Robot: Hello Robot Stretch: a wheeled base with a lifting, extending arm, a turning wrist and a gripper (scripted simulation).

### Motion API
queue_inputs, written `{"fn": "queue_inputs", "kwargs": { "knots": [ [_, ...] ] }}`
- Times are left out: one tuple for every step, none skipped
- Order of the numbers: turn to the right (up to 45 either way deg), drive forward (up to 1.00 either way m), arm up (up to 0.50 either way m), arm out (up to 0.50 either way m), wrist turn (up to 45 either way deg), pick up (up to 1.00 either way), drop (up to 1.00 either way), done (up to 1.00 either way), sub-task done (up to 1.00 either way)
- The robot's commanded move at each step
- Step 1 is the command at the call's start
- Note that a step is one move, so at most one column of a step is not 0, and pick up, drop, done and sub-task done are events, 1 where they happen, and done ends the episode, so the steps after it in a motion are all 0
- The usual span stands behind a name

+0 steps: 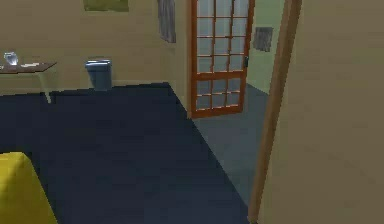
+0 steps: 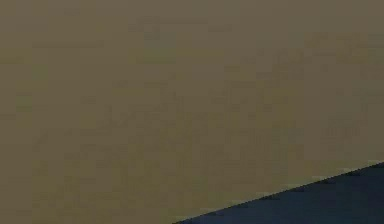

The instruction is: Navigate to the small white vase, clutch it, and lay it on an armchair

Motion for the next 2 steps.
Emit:
{"fn": "queue_inputs", "kwargs": {
  "knots": [
    [0.0, 1.0, 0.0, 0.0, 0.0, 0.0, 0.0, 0.0, 0.0],
    [0.0, 0.2, 0.0, 0.0, 0.0, 0.0, 0.0, 0.0, 0.0]
  ]
}}
